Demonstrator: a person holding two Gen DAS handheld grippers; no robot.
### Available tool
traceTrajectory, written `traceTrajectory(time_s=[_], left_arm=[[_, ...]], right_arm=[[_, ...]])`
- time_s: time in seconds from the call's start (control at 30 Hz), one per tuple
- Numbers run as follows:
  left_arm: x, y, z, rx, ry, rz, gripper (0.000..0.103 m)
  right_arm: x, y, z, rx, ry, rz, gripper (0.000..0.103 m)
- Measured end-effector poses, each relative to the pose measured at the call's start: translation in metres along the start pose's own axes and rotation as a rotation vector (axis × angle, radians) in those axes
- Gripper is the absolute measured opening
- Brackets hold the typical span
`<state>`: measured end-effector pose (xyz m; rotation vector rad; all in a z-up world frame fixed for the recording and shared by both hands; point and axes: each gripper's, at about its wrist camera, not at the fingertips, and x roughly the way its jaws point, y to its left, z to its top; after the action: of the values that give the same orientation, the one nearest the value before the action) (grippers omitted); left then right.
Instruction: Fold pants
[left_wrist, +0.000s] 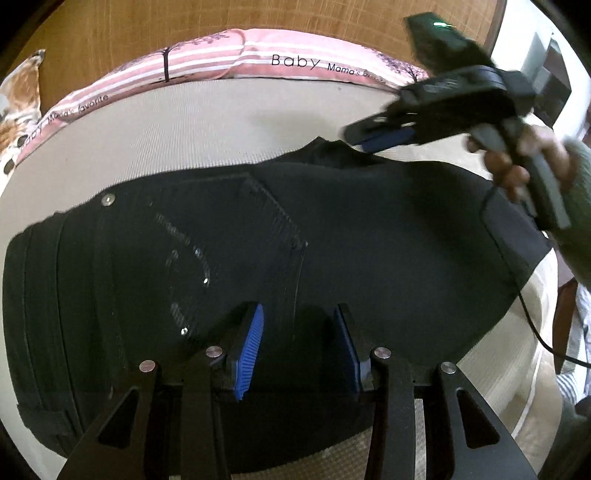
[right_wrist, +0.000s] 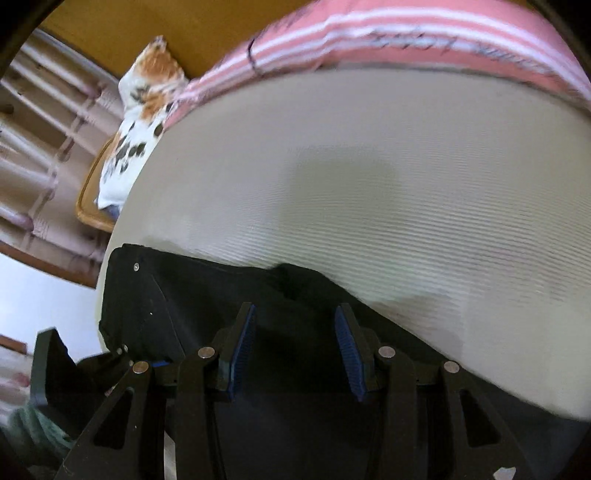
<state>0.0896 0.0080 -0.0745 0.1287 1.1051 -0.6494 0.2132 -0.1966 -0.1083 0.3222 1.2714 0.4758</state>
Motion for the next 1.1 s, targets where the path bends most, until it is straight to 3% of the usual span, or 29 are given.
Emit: traceTrajectory(time_s=[0.1,0.13,0.17,0.27,0.47,0.6,0.73,0.83,0.97,1.1], left_arm=[[-0.002,0.005,-0.006,-0.017,-0.01,-0.013,0.041],[-0.003,0.005,-0.008,-0.018,-0.011,-0.013,0.041],[-0.003,0.006,-0.01,-0.019,-0.013,-0.012,0.041],[-0.005,0.008,-0.015,-0.036,-0.019,-0.013,0.041],[-0.004,0.011,-0.016,-0.052,-0.022,-0.014,0.041],[-0.005,0.01,-0.02,-0.049,-0.025,-0.006,0.041],[-0.007,0.01,-0.02,-0.053,-0.015,-0.003,0.041],[-0.017,0.021,-0.012,-0.119,-0.021,-0.008,0.041],[-0.047,0.038,-0.009,-0.159,-0.128,0.036,0.041],[-0.038,0.062,-0.012,-0.199,-0.072,0.119,0.041]], right_arm=[[0.016,0.0,0.007,0.003,0.039,0.035,0.042],[0.02,0.004,0.011,0.005,0.044,0.066,0.024],[0.019,0.006,0.011,-0.004,0.034,0.074,0.012],[0.01,0.017,0.017,-0.043,-0.016,0.043,0.01],[0.03,0.023,0.021,-0.113,-0.035,-0.119,0.008],[0.028,0.025,0.021,-0.113,-0.08,-0.164,0.011],[0.006,0.026,0.019,-0.075,-0.129,-0.175,0.032],[-0.032,0.028,0.011,-0.05,-0.221,-0.188,0.035],[-0.081,0.009,-0.018,0.002,-0.298,-0.245,0.041],[-0.118,-0.033,-0.056,0.113,-0.334,-0.337,0.042]])
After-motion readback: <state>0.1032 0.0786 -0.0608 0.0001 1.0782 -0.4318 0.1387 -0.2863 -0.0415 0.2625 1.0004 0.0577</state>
